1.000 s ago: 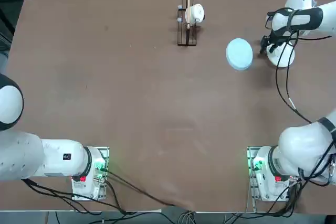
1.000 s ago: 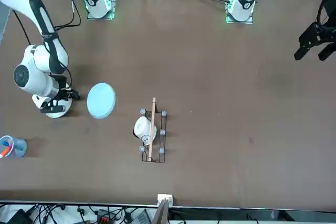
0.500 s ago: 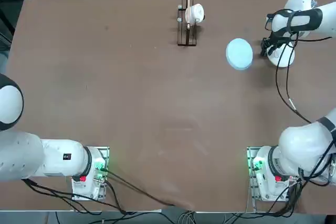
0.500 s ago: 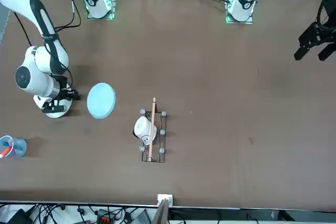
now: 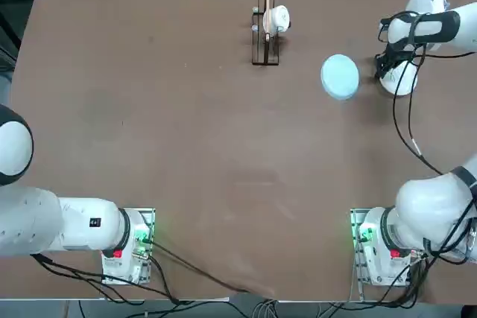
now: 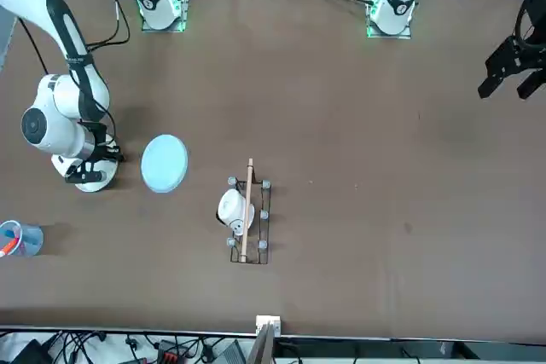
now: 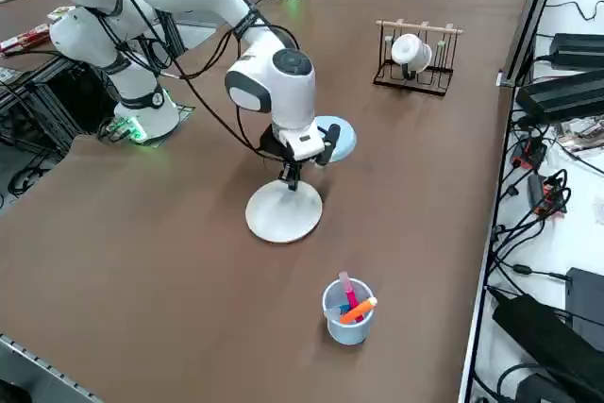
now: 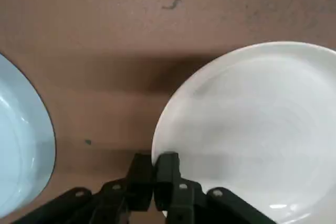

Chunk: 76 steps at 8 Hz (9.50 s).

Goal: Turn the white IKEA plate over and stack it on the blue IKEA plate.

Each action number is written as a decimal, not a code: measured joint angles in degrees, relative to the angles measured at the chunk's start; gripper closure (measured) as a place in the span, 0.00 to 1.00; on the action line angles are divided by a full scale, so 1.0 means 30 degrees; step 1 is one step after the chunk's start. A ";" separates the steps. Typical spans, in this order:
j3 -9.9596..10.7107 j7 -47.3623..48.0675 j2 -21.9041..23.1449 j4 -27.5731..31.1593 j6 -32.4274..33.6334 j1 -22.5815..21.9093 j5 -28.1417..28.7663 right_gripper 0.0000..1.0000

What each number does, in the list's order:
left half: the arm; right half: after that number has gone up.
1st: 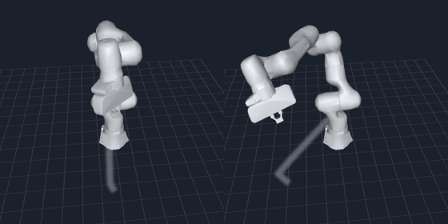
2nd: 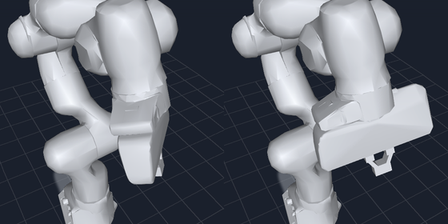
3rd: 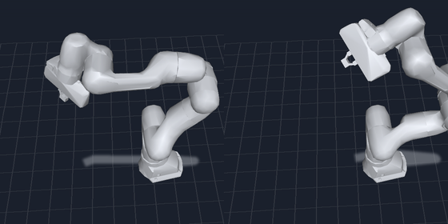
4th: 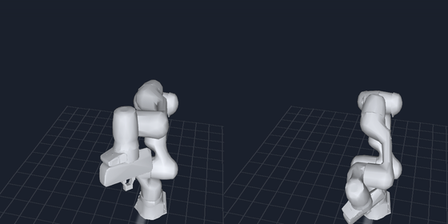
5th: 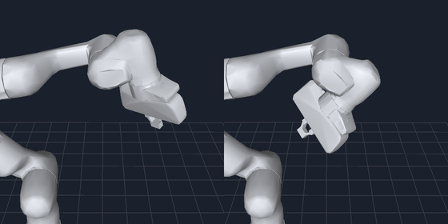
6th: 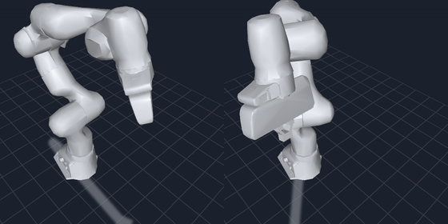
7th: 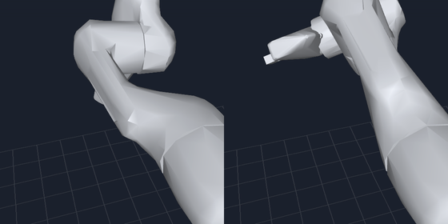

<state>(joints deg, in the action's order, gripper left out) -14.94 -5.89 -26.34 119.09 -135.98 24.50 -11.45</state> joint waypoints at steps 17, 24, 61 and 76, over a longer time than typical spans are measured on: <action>-0.1413 -0.2824 0.0125 -0.9134 1.4955 -0.1392 1.8307 0.97; -0.1200 -1.6241 -0.1658 -0.3001 1.5007 -0.1108 2.5145 0.97; 0.0452 -0.0044 0.0687 -0.9386 1.1568 -0.4677 0.6186 0.00; 0.2285 0.6389 0.0663 0.0351 -0.1442 -0.6851 0.1317 0.00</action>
<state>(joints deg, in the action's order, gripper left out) -8.09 13.27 -24.34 120.14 -140.31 3.94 -7.50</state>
